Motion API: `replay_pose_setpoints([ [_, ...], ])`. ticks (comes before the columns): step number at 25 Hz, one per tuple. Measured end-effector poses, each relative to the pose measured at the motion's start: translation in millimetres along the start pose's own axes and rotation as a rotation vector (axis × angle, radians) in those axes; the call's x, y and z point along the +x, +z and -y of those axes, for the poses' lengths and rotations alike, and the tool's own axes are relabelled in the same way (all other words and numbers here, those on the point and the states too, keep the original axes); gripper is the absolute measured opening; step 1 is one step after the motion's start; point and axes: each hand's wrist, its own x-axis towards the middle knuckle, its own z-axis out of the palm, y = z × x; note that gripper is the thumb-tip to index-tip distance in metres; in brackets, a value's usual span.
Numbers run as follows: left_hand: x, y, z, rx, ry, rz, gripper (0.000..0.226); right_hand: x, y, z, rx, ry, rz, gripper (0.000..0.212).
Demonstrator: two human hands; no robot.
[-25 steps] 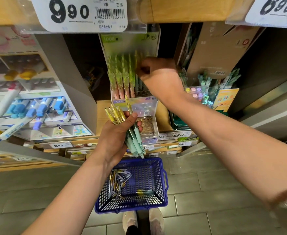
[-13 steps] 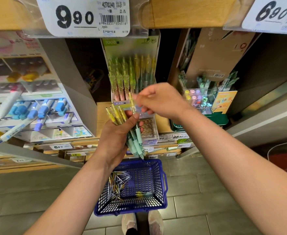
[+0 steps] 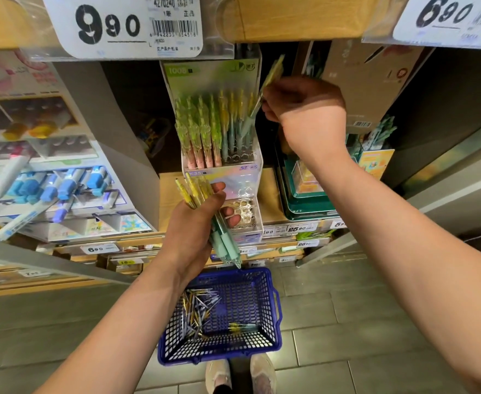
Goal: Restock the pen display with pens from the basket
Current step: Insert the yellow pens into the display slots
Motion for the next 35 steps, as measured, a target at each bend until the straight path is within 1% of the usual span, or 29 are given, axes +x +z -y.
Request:
replay_pose_setpoints([
  [1, 1.4, -0.4, 0.7, -0.005, -0.005, 0.001, 0.017, 5.2, 1.8, 1.2, -0.046, -0.066, -0.017, 0.017],
  [3, 2.5, -0.3, 1.5, -0.004, -0.011, 0.003, 0.017, 9.7, 9.9, -0.2, -0.093, -0.14, 0.0, 0.018],
  [6, 3.3, -0.3, 2.5, -0.02, -0.016, 0.0, 0.016, 11.4, 23.3, -8.6, -0.109, -0.171, 0.021, 0.016],
  [10, 4.4, -2.1, 3.6, -0.019, -0.011, 0.007, 0.015, 11.3, 34.5, -20.0, -0.204, -0.241, 0.041, 0.015],
  [13, 4.7, -2.2, 2.7, -0.016, 0.006, 0.015, 0.017, 11.1, 40.8, -26.5, -0.38, -0.302, 0.112, 0.017],
  [15, 5.4, -1.6, 1.9, -0.015, 0.024, 0.024, 0.013, 10.1, 42.7, -28.6, -0.487, -0.317, 0.155, 0.018],
  [18, 5.8, 1.6, 0.2, 0.006, 0.055, 0.028, 0.009, 8.8, 42.8, -26.0, -0.551, -0.312, 0.165, 0.019],
  [20, 6.0, 4.0, -0.5, 0.008, 0.061, 0.024, 0.009, 7.3, 41.1, -25.9, -0.602, -0.268, 0.22, 0.022],
  [21, 5.5, 5.6, -1.2, 0.008, 0.063, 0.028, 0.009, 4.6, 39.1, -25.7, -0.553, -0.19, 0.253, 0.022],
  [23, 4.5, 8.5, -2.8, -0.01, 0.06, 0.04, 0.013, -8.3, 34.0, -25.7, -0.317, 0.012, 0.298, 0.021],
  [24, 4.5, 9.7, -3.8, -0.03, 0.057, 0.045, 0.013, -16.9, 29.8, -26.5, -0.194, 0.083, 0.326, 0.017],
  [26, 4.1, 11.6, -5.3, -0.052, 0.056, 0.049, 0.019, -33.9, 19.8, -28.3, 0.002, 0.175, 0.469, 0.012],
  [28, 3.5, 13.1, -6.8, -0.046, 0.056, 0.056, 0.026, -45.5, 12.8, -30.7, 0.181, 0.284, 0.624, 0.018],
  [29, 3.1, 14.1, -7.1, -0.04, 0.059, 0.056, 0.028, -48.0, 11.0, -32.4, 0.242, 0.329, 0.649, 0.022],
  [33, 0.0, 16.8, -3.9, -0.018, 0.055, 0.034, 0.028, -52.0, 12.7, -36.1, 0.299, 0.429, 0.625, 0.03],
  [35, -0.4, 16.6, -1.1, -0.012, 0.054, 0.034, 0.026, -52.8, 12.6, -37.9, 0.292, 0.429, 0.624, 0.03],
])
